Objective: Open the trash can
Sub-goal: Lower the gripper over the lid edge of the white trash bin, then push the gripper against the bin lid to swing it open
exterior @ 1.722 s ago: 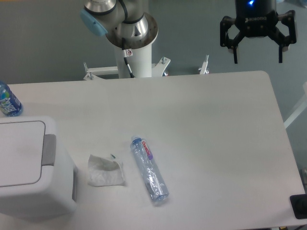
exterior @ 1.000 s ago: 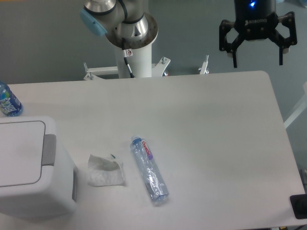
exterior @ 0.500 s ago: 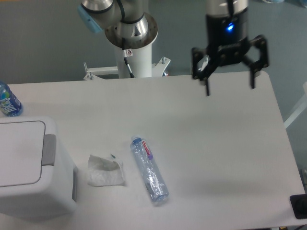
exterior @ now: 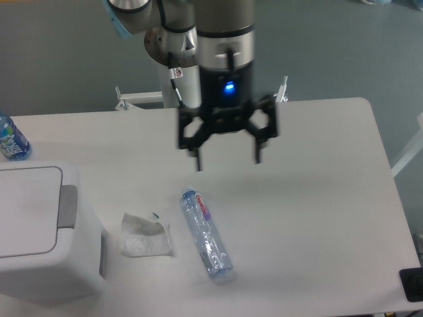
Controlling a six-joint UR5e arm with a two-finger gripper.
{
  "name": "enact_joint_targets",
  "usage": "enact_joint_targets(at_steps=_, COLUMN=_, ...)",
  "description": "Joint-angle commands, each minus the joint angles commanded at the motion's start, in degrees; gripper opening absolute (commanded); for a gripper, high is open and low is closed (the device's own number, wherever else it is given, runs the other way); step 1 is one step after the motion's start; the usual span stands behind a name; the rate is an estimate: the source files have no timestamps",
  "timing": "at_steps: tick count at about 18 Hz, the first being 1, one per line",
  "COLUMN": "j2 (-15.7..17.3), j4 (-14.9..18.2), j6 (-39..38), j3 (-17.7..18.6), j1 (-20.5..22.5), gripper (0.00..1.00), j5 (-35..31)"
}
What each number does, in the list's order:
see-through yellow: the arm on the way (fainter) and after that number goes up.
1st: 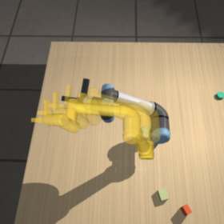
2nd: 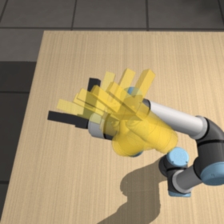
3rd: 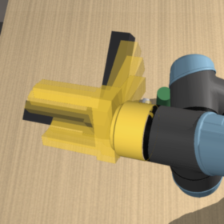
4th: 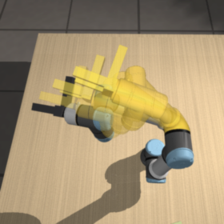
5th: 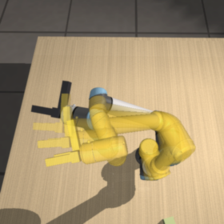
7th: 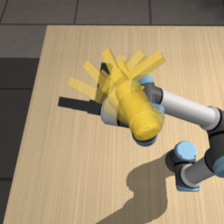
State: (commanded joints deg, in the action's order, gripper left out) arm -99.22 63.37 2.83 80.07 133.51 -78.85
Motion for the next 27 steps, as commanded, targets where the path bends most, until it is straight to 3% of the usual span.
enact_joint_targets(at_steps=11, j2=-3.3, j4=0.0, j6=-5.6, j3=0.0, j1=-5.9, gripper=1.0, j5=7.8)
enact_joint_targets(at_steps=27, j2=-4.8, j4=-0.2, j6=-6.7, j3=1.1, j1=-7.0, gripper=1.0, j5=9.9)
